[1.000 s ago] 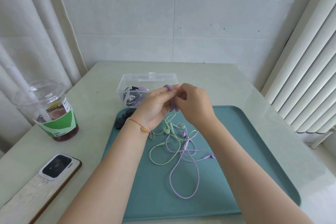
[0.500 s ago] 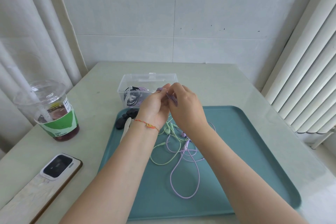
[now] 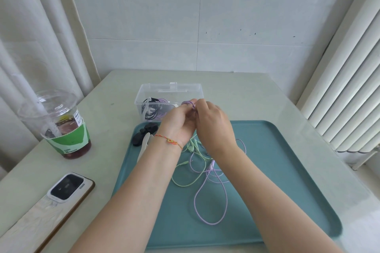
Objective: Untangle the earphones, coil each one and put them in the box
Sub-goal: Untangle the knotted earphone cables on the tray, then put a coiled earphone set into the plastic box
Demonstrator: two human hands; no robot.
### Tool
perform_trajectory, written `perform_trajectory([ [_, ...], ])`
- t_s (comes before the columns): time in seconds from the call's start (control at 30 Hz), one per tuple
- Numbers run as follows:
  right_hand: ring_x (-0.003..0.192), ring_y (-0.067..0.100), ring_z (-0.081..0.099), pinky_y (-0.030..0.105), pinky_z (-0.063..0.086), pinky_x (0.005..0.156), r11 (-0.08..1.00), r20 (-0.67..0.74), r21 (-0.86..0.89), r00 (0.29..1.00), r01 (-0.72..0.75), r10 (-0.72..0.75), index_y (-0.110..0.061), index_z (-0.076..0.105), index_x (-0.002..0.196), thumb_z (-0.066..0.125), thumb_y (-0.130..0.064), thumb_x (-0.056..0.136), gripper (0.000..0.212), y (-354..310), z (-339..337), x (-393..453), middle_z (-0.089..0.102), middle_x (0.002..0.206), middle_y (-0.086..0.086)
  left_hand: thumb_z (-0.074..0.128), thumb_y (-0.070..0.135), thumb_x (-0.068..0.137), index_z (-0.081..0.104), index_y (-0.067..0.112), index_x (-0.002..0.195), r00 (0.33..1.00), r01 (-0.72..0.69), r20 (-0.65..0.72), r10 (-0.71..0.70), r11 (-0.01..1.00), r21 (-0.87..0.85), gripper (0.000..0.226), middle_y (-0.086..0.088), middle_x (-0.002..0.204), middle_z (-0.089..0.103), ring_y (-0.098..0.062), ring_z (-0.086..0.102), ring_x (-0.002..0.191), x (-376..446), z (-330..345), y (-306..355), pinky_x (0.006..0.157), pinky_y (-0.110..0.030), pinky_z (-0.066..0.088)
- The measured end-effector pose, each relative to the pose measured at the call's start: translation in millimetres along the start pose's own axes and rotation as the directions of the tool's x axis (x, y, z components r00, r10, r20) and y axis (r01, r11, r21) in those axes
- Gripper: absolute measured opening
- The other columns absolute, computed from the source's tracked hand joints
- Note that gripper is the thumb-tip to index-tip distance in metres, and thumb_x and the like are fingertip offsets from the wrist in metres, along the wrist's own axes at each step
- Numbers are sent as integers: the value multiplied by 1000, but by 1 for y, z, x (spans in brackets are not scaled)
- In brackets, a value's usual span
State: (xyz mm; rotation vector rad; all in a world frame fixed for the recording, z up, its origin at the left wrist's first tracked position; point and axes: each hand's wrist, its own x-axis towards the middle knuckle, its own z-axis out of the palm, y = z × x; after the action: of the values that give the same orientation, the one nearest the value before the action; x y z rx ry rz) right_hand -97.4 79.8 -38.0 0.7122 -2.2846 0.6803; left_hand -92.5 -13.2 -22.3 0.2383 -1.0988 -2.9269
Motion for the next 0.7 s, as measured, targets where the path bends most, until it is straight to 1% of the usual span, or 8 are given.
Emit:
perform_trajectory([
  [0.07, 54, 24, 30, 28, 15, 46, 997, 49, -44, 997, -62, 64, -15, 33, 76, 59, 18, 71, 42, 4, -2, 2, 36, 64, 3, 31, -12, 94, 45, 8, 70, 1000, 15, -2, -15, 998, 57, 35, -7, 66, 47, -16, 50, 63, -4, 4, -1, 66, -21, 42],
  [0.13, 61, 27, 33, 32, 21, 54, 991, 114, -53, 985, -125, 131, -13, 33, 79, 50, 12, 81, 31, 9, -4, 4, 39, 69, 5, 31, -13, 94, 47, 7, 71, 999, 27, 19, -28, 996, 80, 34, -8, 65, 49, -17, 52, 61, -6, 6, -2, 67, -22, 42],
  [0.2, 64, 29, 35, 33, 23, 57, 987, 125, -46, 980, -152, 157, -12, 35, 80, 46, 9, 86, 24, 13, -8, 6, 41, 71, 7, 29, -14, 93, 47, 7, 74, 998, 27, 52, -33, 993, 114, 33, -8, 68, 49, -18, 52, 63, -7, 7, -4, 68, -23, 41],
  [0.33, 61, 28, 34, 34, 22, 55, 991, 79, -9, 988, -132, 132, -12, 35, 79, 48, 5, 88, 23, 11, -15, 11, 42, 70, 8, 32, -13, 91, 45, 9, 72, 996, -45, 83, 27, 972, 230, 32, -5, 69, 43, -14, 47, 64, -9, 13, -7, 62, -22, 36],
  [0.47, 62, 28, 32, 34, 15, 48, 993, 96, -28, 989, -114, 116, -12, 35, 79, 45, 3, 90, 21, 10, -20, 13, 40, 70, 7, 33, -16, 90, 48, 7, 73, 993, -115, 47, 105, 942, 317, 32, -4, 69, 41, -11, 43, 64, -7, 16, -14, 55, -16, 37],
  [0.57, 67, 28, 35, 33, 20, 56, 979, 148, -96, 971, -177, 190, -12, 35, 83, 43, 1, 92, 18, 16, -23, 14, 43, 77, 8, 38, -16, 89, 58, -5, 91, 992, -99, 111, 62, 921, 378, 23, -7, 77, 51, -16, 51, 74, -15, 21, -9, 62, -15, 47],
  [0.63, 71, 30, 40, 35, 26, 60, 968, 167, -106, 956, -225, 241, -9, 42, 87, 46, 0, 91, 10, 24, -27, 17, 51, 83, 10, 43, -13, 89, 65, -9, 92, 995, -83, 90, 46, 883, 463, 23, -12, 81, 65, -20, 64, 75, -24, 24, 4, 70, -20, 56],
  [0.7, 76, 33, 50, 38, 37, 62, 968, 201, -62, 947, -241, 249, -5, 52, 94, 50, -5, 91, 4, 30, -33, 22, 59, 88, 11, 44, -7, 90, 70, 2, 88, 982, -148, -4, 187, 790, 594, 28, -12, 82, 72, -23, 68, 73, -26, 21, 19, 67, -25, 59],
])
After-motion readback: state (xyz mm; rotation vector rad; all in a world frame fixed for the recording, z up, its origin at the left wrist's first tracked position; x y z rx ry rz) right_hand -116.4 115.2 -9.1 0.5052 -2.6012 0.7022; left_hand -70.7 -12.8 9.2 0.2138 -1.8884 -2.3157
